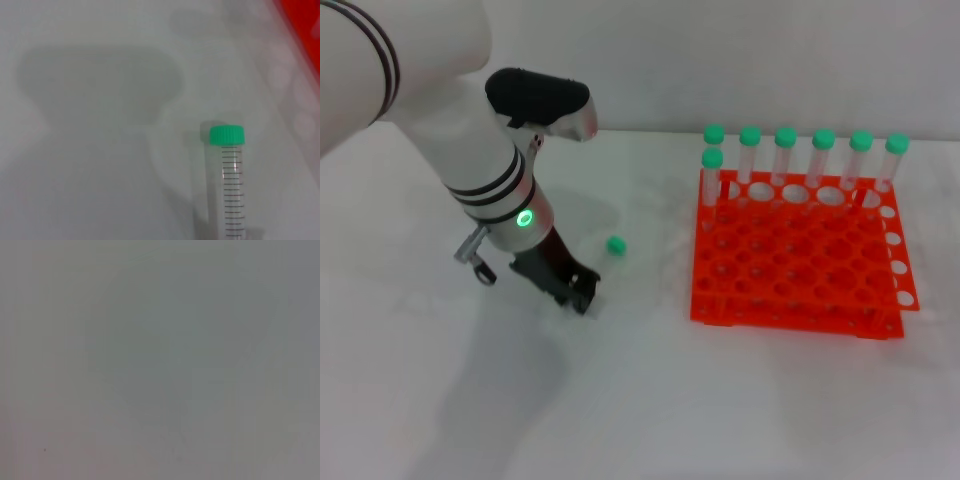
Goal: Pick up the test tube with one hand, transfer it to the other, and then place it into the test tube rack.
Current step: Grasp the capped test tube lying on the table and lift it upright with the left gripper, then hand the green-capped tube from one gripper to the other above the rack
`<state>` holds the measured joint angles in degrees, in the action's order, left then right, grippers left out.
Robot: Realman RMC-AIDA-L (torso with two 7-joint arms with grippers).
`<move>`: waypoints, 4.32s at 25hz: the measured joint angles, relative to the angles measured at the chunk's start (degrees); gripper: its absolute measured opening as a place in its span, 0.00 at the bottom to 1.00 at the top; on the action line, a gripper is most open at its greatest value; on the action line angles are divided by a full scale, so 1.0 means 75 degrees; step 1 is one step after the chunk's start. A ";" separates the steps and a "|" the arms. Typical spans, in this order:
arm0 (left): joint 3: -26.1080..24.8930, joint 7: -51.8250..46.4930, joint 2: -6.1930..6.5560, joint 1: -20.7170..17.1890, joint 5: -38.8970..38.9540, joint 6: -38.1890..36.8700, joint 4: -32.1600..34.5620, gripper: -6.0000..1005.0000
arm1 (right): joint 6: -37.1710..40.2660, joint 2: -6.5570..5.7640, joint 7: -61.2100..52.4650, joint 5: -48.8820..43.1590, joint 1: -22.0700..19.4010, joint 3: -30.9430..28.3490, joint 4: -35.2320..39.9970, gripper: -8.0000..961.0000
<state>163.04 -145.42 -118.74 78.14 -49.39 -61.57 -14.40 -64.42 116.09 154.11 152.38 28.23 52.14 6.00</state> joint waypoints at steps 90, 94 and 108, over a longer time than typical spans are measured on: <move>-0.0098 1.4874 -0.0163 -0.3416 1.0616 0.0019 0.3946 0.28 | -0.3900 -0.1233 -0.6403 -0.5963 0.0082 0.0871 0.3149 0.71; -0.0096 1.4901 -0.0164 -0.3410 1.0616 0.0027 0.3947 0.28 | -0.3893 -0.1233 -0.6388 -0.6015 0.0118 0.0905 0.3149 0.54; -0.0120 1.5424 -0.0196 -0.3421 1.0711 0.0370 0.4167 0.30 | -0.3891 -0.1265 -0.6198 -0.6045 0.0090 0.0926 0.3149 0.26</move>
<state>162.14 -29.74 -120.22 52.48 30.94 -58.80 16.85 -93.60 106.60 107.63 107.04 28.90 59.09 29.62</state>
